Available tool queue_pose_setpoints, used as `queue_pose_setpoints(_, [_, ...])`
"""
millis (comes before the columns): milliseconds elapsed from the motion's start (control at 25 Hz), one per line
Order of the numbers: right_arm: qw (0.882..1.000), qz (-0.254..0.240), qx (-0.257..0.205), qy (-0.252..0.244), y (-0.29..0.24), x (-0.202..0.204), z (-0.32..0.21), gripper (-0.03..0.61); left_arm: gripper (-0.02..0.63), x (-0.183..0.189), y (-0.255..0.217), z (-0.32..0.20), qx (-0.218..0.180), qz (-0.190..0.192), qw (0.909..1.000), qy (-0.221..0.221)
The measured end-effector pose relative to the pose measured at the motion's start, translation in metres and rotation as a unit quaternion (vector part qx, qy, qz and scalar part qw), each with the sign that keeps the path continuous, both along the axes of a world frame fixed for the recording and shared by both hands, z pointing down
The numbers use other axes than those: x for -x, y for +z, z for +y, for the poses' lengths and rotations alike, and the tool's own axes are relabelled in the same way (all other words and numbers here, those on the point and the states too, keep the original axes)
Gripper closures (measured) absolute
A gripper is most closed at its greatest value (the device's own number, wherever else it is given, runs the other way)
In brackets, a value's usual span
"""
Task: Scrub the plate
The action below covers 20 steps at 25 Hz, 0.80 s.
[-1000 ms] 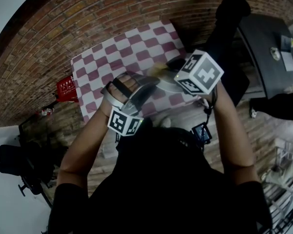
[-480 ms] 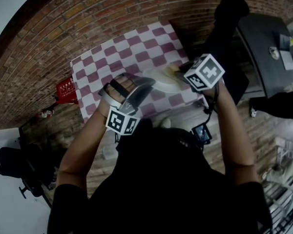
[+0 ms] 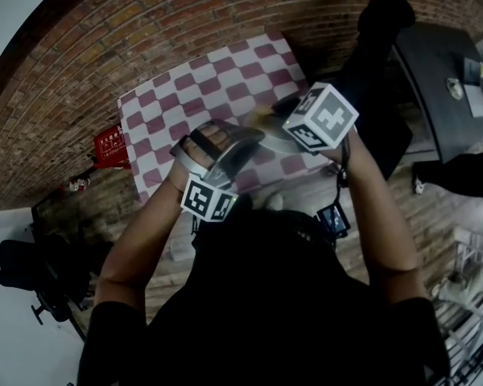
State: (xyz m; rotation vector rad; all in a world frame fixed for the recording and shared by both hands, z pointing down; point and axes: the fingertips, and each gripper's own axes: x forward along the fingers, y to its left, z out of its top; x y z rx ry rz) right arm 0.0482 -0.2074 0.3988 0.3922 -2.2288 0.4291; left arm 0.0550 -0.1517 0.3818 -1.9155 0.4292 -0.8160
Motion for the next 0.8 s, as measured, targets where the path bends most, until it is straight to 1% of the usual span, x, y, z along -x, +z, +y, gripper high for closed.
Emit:
queue_pose_setpoints(120, [1.0, -0.013, 0.001, -0.008, -0.009, 0.004, 0.009, 0.534, 0.586, 0.015, 0.011, -0.009, 0.018, 0.001, 0.9996, -0.022])
queue_pose_setpoints(240, [1.0, -0.013, 0.014, -0.003, 0.0, -0.001, 0.013, 0.534, 0.586, 0.033, 0.03, -0.019, 0.057, 0.007, 0.9971, -0.05])
queue_pose_setpoints(360, [0.999, 0.004, 0.032, 0.01, 0.023, -0.01, 0.013, 0.534, 0.586, 0.048, 0.048, -0.023, 0.1, 0.019, 0.9924, -0.068])
queue_pose_setpoints(560, [0.996, 0.021, 0.067, 0.053, 0.065, -0.029, 0.009, 0.534, 0.584, 0.071, 0.068, -0.031, 0.167, 0.054, 0.9799, -0.095])
queue_pose_setpoints(720, [0.993, 0.02, 0.084, 0.084, 0.09, -0.034, 0.002, 0.534, 0.586, 0.087, 0.079, -0.036, 0.213, 0.093, 0.9654, -0.119])
queue_pose_setpoints(800, [0.991, 0.019, 0.091, 0.1, 0.103, -0.035, -0.003, 0.534, 0.588, 0.092, 0.086, -0.035, 0.232, 0.104, 0.9593, -0.123])
